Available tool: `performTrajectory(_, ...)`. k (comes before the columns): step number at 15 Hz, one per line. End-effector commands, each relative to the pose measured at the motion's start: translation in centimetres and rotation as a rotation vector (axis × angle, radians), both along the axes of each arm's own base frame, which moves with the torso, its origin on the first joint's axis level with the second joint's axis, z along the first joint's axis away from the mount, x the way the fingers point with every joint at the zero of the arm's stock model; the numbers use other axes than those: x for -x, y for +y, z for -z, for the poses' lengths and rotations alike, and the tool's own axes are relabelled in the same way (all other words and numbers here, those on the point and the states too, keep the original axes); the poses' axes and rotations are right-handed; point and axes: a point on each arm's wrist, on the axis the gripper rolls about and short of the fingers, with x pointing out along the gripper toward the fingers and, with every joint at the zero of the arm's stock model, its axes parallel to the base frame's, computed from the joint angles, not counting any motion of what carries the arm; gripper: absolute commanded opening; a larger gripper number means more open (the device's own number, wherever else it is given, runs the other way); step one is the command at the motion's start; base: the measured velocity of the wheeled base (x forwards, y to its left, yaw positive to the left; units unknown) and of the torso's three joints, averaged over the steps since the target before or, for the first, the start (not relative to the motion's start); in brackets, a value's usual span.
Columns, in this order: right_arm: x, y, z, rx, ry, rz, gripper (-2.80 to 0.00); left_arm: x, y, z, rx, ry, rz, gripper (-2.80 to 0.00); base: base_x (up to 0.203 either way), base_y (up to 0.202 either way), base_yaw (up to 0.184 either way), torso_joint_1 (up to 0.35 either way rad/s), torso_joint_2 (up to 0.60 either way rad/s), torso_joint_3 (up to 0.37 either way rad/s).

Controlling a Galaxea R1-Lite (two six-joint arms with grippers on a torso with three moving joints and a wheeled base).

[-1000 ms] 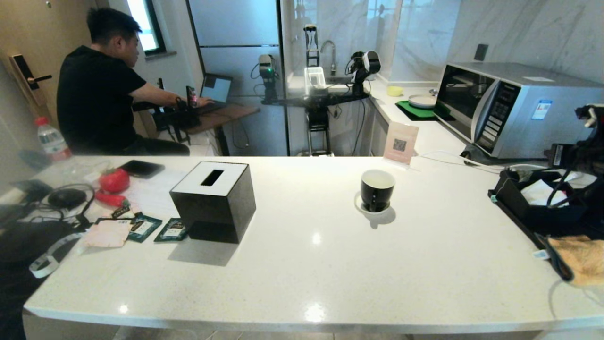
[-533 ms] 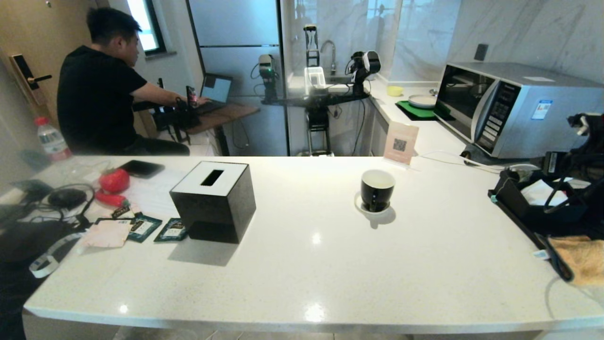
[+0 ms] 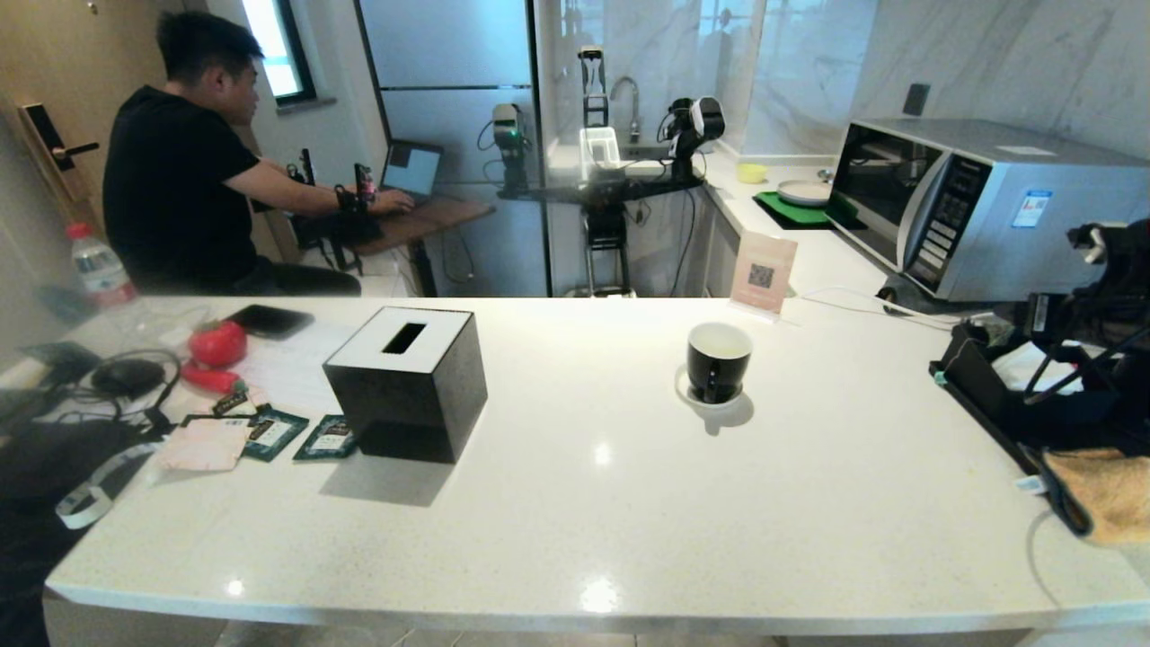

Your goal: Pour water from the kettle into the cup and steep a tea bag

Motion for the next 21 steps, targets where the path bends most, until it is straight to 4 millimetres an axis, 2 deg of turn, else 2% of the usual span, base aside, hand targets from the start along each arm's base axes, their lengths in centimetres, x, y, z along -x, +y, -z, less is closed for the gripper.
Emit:
performTrajectory(1, -1.0, -0.5, 0.8, 0.0, 0.003, 0.0, 0.0, 0.0, 0.0, 0.0, 0.0, 0.001, -0.001, -2.8, 0.0, 0.0, 0.0, 0.0, 0.0, 0.0)
performTrajectory(9, -2.1, -1.0, 3.1, -0.016, 0.036, 0.002, 0.0, 0.0, 0.0, 0.0, 0.0, 0.001, -0.001, -2.8, 0.0, 0.0, 0.0, 0.0, 0.0, 0.0)
performTrajectory(21, -2.5, -1.9, 4.2, -0.017, 0.045, 0.017, 0.0, 0.0, 0.0, 0.0, 0.0, -0.001, -0.001, -2.8, 0.0, 0.0, 0.0, 0.0, 0.0, 0.0)
